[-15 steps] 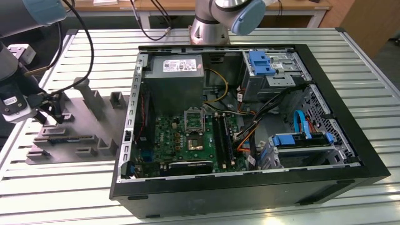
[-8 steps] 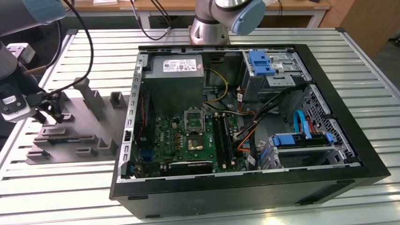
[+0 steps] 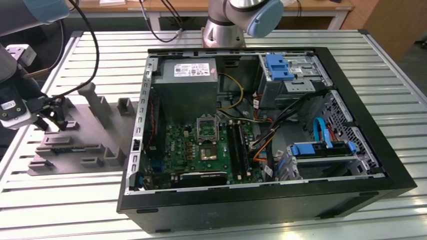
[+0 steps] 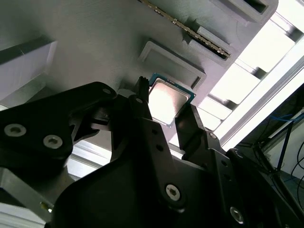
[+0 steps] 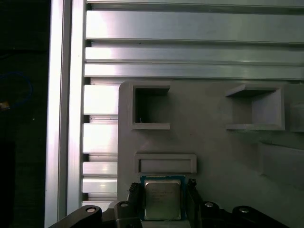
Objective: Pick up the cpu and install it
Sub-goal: 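Pick up the cpu and move it towards the insertion slot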
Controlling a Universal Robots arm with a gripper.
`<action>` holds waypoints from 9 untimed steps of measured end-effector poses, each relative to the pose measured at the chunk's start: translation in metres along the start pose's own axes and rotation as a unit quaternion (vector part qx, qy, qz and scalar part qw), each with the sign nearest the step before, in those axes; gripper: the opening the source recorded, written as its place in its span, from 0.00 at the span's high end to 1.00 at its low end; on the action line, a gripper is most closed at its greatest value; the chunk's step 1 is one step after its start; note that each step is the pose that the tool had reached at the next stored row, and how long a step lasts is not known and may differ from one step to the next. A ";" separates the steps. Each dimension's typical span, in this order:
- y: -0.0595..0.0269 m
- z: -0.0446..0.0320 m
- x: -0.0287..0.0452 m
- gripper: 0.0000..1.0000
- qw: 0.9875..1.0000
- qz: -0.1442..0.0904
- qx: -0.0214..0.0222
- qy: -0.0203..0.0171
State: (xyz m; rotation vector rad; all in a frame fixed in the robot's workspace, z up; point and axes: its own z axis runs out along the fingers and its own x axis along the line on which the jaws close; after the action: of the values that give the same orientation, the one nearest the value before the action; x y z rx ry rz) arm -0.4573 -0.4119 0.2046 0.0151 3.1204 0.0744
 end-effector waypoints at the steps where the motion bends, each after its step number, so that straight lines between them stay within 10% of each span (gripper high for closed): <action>1: 0.0000 0.0000 0.0000 0.53 1.000 0.000 0.000 0.000; 9: 0.0002 -0.0047 -0.0001 0.53 1.000 0.000 0.000 0.000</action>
State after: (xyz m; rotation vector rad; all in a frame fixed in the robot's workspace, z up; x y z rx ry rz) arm -0.4573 -0.4119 0.2093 0.0152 3.1205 0.0743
